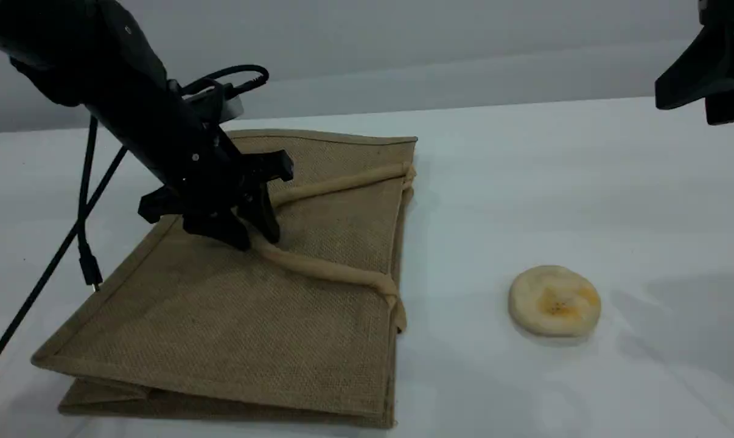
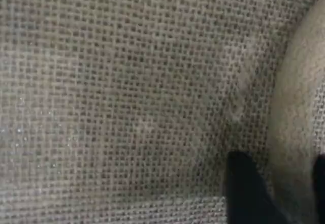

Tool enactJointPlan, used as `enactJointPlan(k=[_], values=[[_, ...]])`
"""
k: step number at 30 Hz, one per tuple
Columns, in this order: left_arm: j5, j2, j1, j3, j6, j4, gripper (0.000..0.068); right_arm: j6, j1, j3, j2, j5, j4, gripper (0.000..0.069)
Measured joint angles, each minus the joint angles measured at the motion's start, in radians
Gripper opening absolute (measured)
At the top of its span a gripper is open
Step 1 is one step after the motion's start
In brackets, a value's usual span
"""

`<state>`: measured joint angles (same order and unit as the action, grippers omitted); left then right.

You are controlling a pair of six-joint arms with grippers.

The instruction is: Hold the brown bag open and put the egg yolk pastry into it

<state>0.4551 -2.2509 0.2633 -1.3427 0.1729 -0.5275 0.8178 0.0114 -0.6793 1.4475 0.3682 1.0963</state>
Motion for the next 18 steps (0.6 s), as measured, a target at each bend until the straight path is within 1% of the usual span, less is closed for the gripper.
enactJointPlan(k=[5,6,9,12,14,18], values=[[-0.01,0.0,0.0,0.0,0.0,0.0,0.0095,0.006,0.0,0.002,0.0,0.0,0.001,0.0334],[-0.012,0.0,0.0,0.0,0.0,0.0,0.0083,0.006,0.0,0.002,0.0,-0.001,0.001,0.0334],[0.002,0.0,0.001,-0.011,0.001,0.0,0.0083,0.006,0.0,0.003,0.0,-0.005,0.001,0.0334],[0.063,0.0,0.001,-0.052,0.004,0.005,0.0083,0.006,0.0,0.003,0.003,-0.017,0.001,0.0334],[0.122,0.003,0.001,-0.088,0.009,0.005,0.0083,0.006,0.0,0.003,0.015,-0.021,0.001,0.0334],[0.216,0.047,0.001,-0.167,0.034,0.005,0.0083,0.006,0.009,0.003,0.074,-0.025,0.004,0.0334]])
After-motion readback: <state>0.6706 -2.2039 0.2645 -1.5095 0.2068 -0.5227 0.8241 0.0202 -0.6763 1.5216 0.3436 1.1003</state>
